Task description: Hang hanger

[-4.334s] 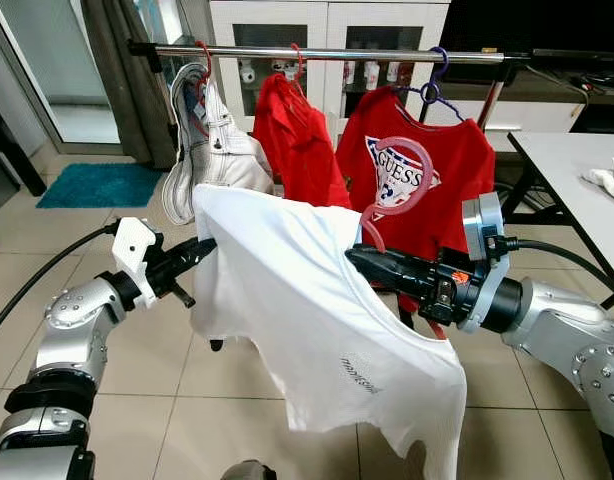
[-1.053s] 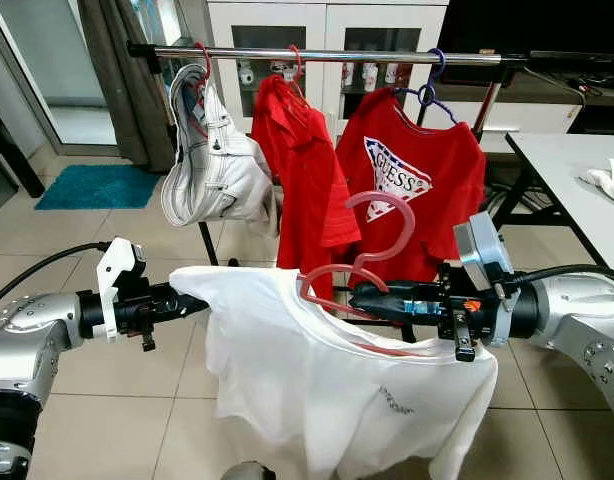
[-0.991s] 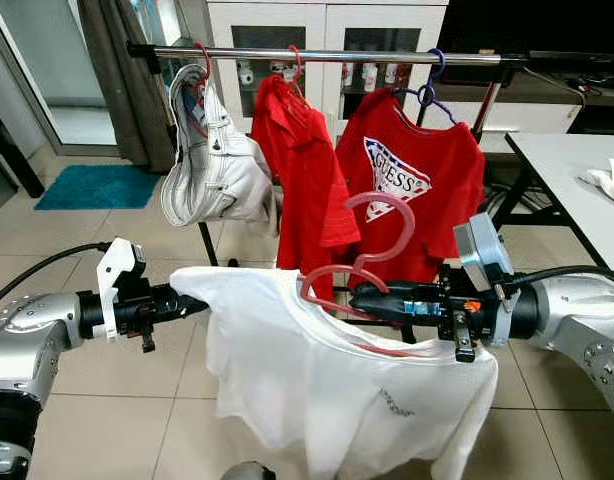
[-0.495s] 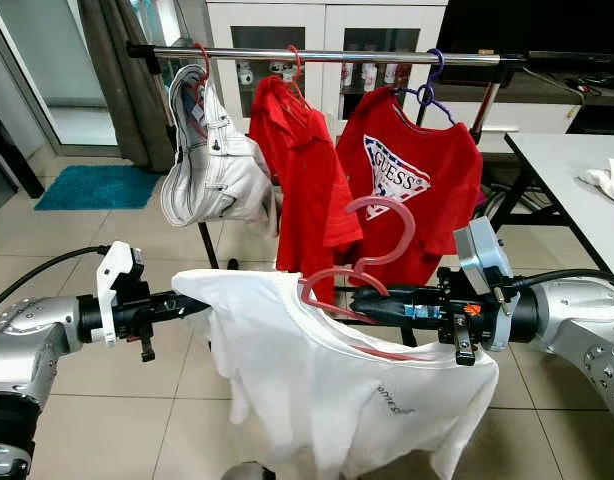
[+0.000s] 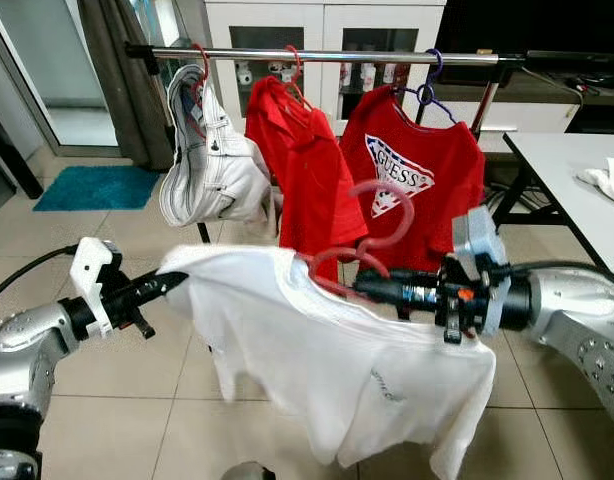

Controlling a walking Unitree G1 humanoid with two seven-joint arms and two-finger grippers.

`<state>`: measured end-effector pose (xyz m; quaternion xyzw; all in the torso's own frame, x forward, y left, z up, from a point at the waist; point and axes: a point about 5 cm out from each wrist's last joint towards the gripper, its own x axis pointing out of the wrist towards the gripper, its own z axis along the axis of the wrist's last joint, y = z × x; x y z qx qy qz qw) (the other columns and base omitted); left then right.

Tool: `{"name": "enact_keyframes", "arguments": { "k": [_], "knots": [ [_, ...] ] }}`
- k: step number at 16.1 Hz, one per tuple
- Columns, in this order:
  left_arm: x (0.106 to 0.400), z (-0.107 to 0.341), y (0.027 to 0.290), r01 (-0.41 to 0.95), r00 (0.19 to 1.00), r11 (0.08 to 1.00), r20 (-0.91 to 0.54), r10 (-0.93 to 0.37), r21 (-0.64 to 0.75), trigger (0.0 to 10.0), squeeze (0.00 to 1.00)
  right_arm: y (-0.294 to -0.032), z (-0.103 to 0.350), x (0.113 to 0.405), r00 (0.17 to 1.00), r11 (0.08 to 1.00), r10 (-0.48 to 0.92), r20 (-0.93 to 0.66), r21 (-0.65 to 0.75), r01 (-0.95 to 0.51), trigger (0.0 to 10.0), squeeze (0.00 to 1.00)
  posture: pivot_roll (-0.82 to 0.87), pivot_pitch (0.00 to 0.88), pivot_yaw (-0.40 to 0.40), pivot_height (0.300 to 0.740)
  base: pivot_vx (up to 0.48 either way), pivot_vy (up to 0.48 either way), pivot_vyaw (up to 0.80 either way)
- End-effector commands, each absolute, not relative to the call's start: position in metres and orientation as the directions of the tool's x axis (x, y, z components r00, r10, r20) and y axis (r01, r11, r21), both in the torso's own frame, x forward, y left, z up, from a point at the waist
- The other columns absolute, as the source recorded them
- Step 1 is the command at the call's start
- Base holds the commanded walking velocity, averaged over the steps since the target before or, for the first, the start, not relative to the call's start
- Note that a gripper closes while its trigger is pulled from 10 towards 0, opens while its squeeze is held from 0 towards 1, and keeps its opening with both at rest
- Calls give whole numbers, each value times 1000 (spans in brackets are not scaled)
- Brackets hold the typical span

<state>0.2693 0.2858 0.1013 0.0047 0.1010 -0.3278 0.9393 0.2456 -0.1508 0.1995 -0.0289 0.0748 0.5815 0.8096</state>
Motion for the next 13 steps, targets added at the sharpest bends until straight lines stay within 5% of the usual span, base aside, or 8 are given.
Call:
{"name": "enact_keyframes", "arguments": {
  "k": [1, 6, 9, 10, 11, 12, 13],
  "knots": [
    [260, 88, 293, 529, 823, 847, -209, -528, -58, 0, 0, -160, 212, 255, 396, 397, 911, -113, -18, -918, 10000, 0, -58, 0, 67, 740, 0, 0, 0],
    [257, 78, 304, 298, 941, 954, -156, -300, -34, 0, 0, -167, 214, 266, 464, 465, 880, -97, -14, -885, 10000, 0, -50, 0, 55, 740, 0, 0, 0],
    [258, 84, 292, 358, 927, 933, -107, -360, -32, 0, 0, -165, 211, 265, 464, 465, 880, -99, -9, -885, 10000, 0, -47, 0, 56, 740, 0, 0, 0],
    [257, 89, 276, 455, 886, 889, -73, -458, -56, 10000, 0, -163, 209, 264, 464, 466, 881, -97, -1, -885, 10000, 0, -45, 0, 55, 740, 0, 0, 0],
    [256, 91, 270, 485, 871, 873, -65, -487, -43, 10000, 0, -162, 208, 263, 463, 466, 881, -95, 3, -885, 10000, 0, -44, 0, 54, 740, 0, 0, 0],
    [258, 100, 262, 509, 860, 860, -24, -510, -36, 10000, 1000, -159, 205, 262, 471, 474, 877, -94, 11, -880, 10000, 0, -44, 0, 53, 740, 0, 0, 0],
    [260, 108, 257, 512, 859, 858, 17, -511, -42, 10000, 1000, -158, 201, 261, 502, 505, 859, -99, 10, -863, 10000, 0, -40, 0, 51, 740, 0, 0, 0]
  ]
}}
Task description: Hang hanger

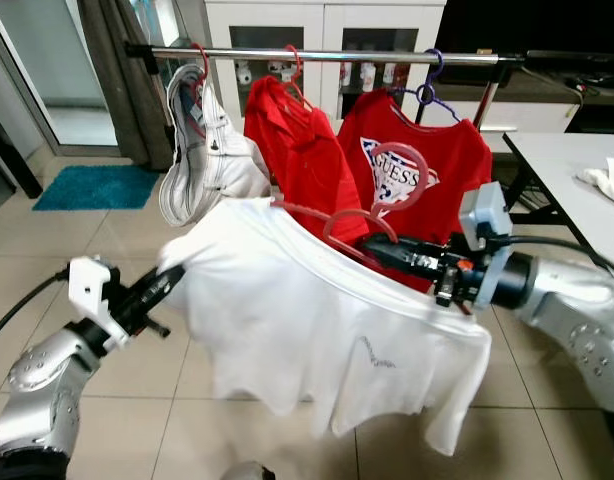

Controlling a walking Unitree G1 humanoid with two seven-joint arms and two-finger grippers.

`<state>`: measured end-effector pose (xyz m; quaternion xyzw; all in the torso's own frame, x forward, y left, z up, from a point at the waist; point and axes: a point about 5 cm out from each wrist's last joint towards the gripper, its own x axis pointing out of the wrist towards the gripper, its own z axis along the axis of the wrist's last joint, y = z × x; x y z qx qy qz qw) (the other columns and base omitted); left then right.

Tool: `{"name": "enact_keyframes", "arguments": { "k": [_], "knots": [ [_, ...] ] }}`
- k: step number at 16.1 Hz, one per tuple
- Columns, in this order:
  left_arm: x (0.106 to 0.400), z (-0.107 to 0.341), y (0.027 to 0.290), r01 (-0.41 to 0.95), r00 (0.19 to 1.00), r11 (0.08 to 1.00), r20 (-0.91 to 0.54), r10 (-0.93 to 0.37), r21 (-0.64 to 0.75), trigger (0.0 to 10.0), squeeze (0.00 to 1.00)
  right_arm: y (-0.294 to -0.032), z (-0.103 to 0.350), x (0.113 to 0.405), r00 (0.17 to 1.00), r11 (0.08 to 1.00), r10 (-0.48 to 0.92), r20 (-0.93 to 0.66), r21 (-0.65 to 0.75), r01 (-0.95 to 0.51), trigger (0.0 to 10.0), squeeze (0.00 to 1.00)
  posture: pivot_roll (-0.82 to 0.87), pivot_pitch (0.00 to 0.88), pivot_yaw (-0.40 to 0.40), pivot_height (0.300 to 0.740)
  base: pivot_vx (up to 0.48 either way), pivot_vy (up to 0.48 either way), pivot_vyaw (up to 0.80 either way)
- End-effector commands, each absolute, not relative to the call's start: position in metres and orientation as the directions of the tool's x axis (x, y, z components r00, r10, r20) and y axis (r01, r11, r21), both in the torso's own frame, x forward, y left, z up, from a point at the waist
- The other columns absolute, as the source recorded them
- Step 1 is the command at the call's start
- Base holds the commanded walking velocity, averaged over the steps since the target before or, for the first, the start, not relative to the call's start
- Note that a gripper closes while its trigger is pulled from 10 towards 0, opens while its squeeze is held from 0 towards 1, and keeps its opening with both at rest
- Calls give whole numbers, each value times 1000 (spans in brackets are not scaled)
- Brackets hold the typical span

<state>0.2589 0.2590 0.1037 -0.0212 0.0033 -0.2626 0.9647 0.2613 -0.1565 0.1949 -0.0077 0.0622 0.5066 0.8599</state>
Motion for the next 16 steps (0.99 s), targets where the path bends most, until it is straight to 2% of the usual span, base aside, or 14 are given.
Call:
{"name": "enact_keyframes", "arguments": {
  "k": [1, 3, 5, 6, 7, 8, 9, 10, 12, 13, 14, 16],
  "knots": [
    [259, 111, 256, 510, 860, 859, 27, -509, -41, 10000, 1000, -158, 198, 260, 517, 522, 850, -106, 29, -852, 10000, 0, -39, 0, 50, 740, 0, 0, 0],
    [256, 115, 255, 451, 892, 892, 31, -450, -31, 10000, 1000, -161, 185, 261, 611, 627, 774, -166, 73, -776, 10000, 0, -31, 0, 43, 740, 0, 0, 0],
    [253, 115, 250, 418, 908, 908, -14, -418, -23, 10000, 1000, -161, 178, 259, 627, 649, 756, -184, 88, -756, 10000, 0, -27, 0, 40, 740, 0, 0, 0],
    [249, 116, 231, 445, 895, 895, -32, -446, -35, 10000, 1000, -161, 160, 262, 688, 718, 690, -224, 96, -689, 10000, 0, -13, 0, 24, 740, 0, 0, 0],
    [247, 115, 216, 466, 883, 884, -46, -467, -27, 10000, 835, -160, 148, 266, 745, 780, 621, -245, 94, -619, 10000, 0, -11, 0, 20, 740, 0, 0, 0],
    [247, 113, 210, 465, 884, 885, -52, -466, -27, 10000, 322, -160, 143, 269, 781, 817, 573, -248, 95, -569, 10000, 0, -8, 0, 8, 740, 0, 0, 0],
    [246, 112, 207, 458, 887, 888, -58, -459, -27, 10000, 322, -159, 140, 271, 804, 840, 540, -250, 96, -534, 10000, 0, -9, 0, 7, 740, 0, 0, 0],
    [246, 108, 189, 467, 880, 883, -73, -468, -31, 10000, 0, -153, 135, 273, 830, 865, 501, -247, 117, -488, 10000, 0, -11, 0, 5, 740, 0, 0, 0],
    [245, 113, 160, 605, 794, 794, -27, -607, -56, 10000, 0, -138, 141, 276, 806, 836, 549, -219, 139, -532, 10000, 0, -17, 0, 22, 740, 0, 0, 0],
    [243, 115, 154, 654, 755, 754, -11, -656, -63, 10000, 0, -135, 143, 278, 799, 827, 563, -213, 143, -544, 10000, 0, -19, 0, 27, 740, 0, 0, 0],
    [240, 118, 127, 849, 524, 525, -25, -851, -61, 10000, 1000, -125, 152, 287, 749, 772, 634, -193, 211, -599, 10000, 0, -21, 0, 25, 740, 0, 0, 0],
    [242, 118, 116, 927, 367, 372, -89, -926, -44, 10000, 1000, -114, 162, 294, 709, 730, 682, -178, 218, -647, 10000, 0, -34, 0, 32, 740, 0, 0, 0]
  ]
}}
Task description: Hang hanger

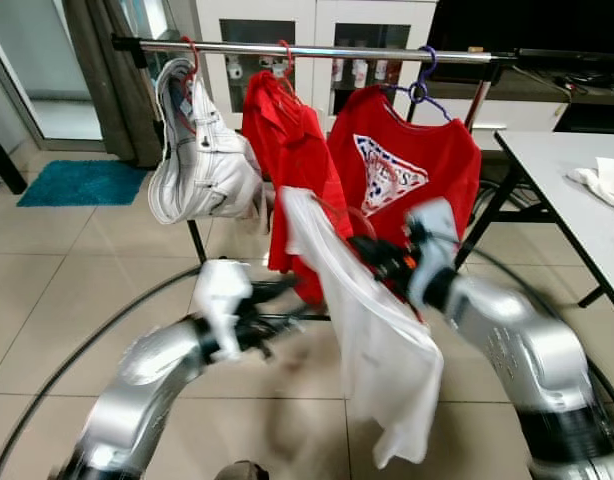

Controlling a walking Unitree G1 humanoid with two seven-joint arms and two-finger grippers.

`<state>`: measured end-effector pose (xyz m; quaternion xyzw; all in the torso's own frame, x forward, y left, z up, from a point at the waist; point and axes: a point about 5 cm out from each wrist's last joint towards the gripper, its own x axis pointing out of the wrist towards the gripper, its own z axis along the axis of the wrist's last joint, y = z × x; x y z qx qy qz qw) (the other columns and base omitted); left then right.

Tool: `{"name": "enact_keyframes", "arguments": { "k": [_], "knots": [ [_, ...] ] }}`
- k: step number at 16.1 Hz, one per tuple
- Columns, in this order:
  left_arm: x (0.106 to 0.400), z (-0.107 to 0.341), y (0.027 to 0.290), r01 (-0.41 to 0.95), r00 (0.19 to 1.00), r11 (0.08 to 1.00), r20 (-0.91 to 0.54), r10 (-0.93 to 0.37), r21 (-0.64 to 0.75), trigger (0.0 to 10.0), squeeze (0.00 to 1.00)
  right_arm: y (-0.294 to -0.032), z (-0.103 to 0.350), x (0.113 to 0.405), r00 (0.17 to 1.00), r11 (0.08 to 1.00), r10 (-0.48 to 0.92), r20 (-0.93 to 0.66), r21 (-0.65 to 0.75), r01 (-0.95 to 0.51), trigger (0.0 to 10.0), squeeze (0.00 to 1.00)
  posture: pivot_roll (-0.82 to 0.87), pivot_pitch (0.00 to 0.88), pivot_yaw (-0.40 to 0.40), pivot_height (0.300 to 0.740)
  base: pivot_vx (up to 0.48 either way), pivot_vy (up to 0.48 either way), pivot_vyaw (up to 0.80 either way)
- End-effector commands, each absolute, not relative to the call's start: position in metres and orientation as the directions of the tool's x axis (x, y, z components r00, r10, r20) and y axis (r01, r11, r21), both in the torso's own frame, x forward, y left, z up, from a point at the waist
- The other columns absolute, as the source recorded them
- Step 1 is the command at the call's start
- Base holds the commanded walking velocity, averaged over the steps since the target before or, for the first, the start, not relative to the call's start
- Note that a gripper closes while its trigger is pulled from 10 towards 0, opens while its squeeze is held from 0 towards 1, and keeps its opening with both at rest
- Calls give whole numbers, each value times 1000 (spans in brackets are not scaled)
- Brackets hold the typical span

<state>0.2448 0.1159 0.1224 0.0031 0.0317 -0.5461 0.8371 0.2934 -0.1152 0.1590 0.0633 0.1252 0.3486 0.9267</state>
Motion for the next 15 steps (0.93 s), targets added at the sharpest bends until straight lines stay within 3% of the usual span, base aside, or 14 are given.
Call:
{"name": "enact_keyframes", "arguments": {
  "k": [1, 2, 3, 4, 10, 11, 12, 13, 14, 15],
  "knots": [
    [247, 116, 111, 946, 316, 322, -126, -940, -28, 10000, 1000, -109, 166, 297, 694, 715, 698, -175, 212, -666, 10000, 0, -41, 0, 35, 740, 0, 0, 0],
    [251, 116, 107, 956, 289, 294, -140, -947, -13, 10000, 1000, -106, 168, 298, 682, 706, 708, -181, 212, -676, 10000, 0, -42, 0, 31, 740, 0, 0, 0],
    [260, 118, 99, 964, 265, 264, -149, -953, 27, 10000, 588, -102, 169, 299, 666, 695, 719, -198, 194, -693, 10000, 0, -42, 0, 31, 740, 0, 0, 0],
    [264, 118, 92, 975, 221, 218, -154, -963, 33, 10000, 0, -98, 169, 299, 651, 683, 730, -206, 193, -705, 10000, 0, -59, 0, 32, 740, 0, 0, 0],
    [270, 107, 73, 994, 108, 103, -177, -978, 34, 10000, 0, -81, 184, 295, 593, 618, 786, -177, 201, -760, 10000, 0, -104, 0, 70, 740, 0, 0, 0],
    [271, 106, 72, 995, 101, 96, -179, -979, 36, 6510, 0, -80, 184, 295, 591, 617, 786, -178, 199, -761, 10000, 0, -105, 0, 71, 740, 0, 0, 0],
    [273, 104, 70, 994, 106, 100, -181, -978, 44, 1412, 0, -80, 184, 295, 592, 618, 786, -179, 199, -761, 10000, 0, -110, 0, 75, 740, 0, 0, 0],
    [276, 103, 70, 991, 127, 118, -172, -977, 61, 0, 0, -80, 185, 295, 591, 617, 787, -177, 200, -761, 10000, 0, -111, 0, 75, 740, 0, 0, 0],
    [280, 105, 69, 985, 155, 142, -155, -976, 95, 0, 0, -80, 186, 294, 589, 614, 789, -174, 202, -763, 10000, 0, -115, 0, 75, 740, 0, 0, 0],
    [283, 107, 68, 981, 171, 155, -140, -975, 114, 2235, 0, -80, 186, 294, 586, 611, 792, -173, 203, -765, 10000, 0, -116, 0, 75, 740, 0, 0, 0]
  ]
}}
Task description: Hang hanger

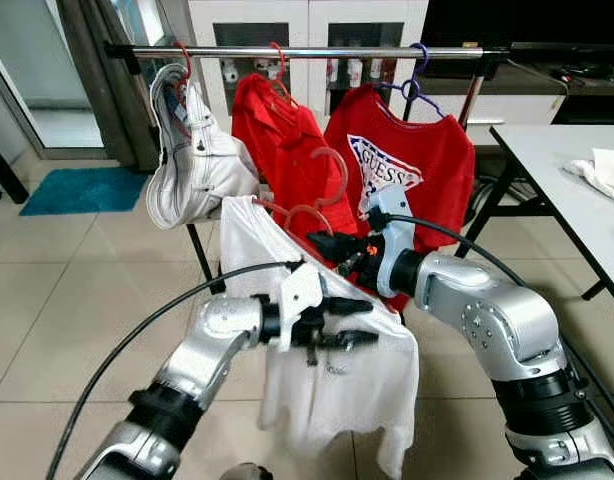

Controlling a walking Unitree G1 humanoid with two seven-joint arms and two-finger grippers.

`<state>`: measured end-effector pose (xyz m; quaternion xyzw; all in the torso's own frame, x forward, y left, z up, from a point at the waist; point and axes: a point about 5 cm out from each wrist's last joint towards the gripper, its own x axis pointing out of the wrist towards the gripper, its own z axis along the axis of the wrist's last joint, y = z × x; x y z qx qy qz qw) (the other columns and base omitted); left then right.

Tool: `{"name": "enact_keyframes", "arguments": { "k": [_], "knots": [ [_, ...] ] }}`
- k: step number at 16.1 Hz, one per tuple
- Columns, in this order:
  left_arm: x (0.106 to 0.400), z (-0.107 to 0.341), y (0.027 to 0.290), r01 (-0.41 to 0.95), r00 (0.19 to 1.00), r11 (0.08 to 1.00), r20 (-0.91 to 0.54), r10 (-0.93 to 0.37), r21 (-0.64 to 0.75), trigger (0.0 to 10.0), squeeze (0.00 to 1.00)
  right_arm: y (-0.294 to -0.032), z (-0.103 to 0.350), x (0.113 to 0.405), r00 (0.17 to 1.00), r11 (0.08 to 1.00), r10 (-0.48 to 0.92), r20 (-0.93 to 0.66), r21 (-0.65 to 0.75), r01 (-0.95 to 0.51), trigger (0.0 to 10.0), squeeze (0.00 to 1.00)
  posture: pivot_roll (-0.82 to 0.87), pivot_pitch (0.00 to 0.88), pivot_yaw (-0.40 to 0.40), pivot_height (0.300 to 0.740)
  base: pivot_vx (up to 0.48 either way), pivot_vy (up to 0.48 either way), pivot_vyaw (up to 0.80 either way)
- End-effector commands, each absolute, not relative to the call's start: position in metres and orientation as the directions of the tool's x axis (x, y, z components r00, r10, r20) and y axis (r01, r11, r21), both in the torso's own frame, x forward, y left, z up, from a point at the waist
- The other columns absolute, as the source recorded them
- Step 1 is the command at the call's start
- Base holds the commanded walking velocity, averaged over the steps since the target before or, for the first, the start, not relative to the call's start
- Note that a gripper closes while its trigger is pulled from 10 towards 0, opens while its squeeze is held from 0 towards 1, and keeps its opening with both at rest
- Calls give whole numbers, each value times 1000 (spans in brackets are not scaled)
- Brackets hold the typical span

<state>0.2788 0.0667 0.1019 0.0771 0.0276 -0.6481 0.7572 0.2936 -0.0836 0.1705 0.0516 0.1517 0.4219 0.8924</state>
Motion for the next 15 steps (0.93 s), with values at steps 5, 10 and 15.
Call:
{"name": "enact_keyframes", "arguments": {
  "k": [5, 10, 15],
  "knots": [
    [290, 103, 66, 971, 187, 155, -173, -967, 184, 10000, 0, -77, 187, 290, 554, 578, 815, -168, 204, -790, 10000, 0, -116, 0, 73, 740, 0, 0, 0],
    [291, 101, 62, 979, 159, 134, -158, -975, 156, 0, 0, -77, 187, 289, 541, 568, 823, -175, 207, -797, 10000, 0, -121, 0, 74, 740, 0, 0, 0],
    [291, 103, 59, 980, 141, 120, -128, -982, 156, 0, 0, -79, 185, 290, 550, 579, 815, -183, 204, -790, 10000, 0, -121, 0, 74, 740, 0, 0, 0]
  ]
}}
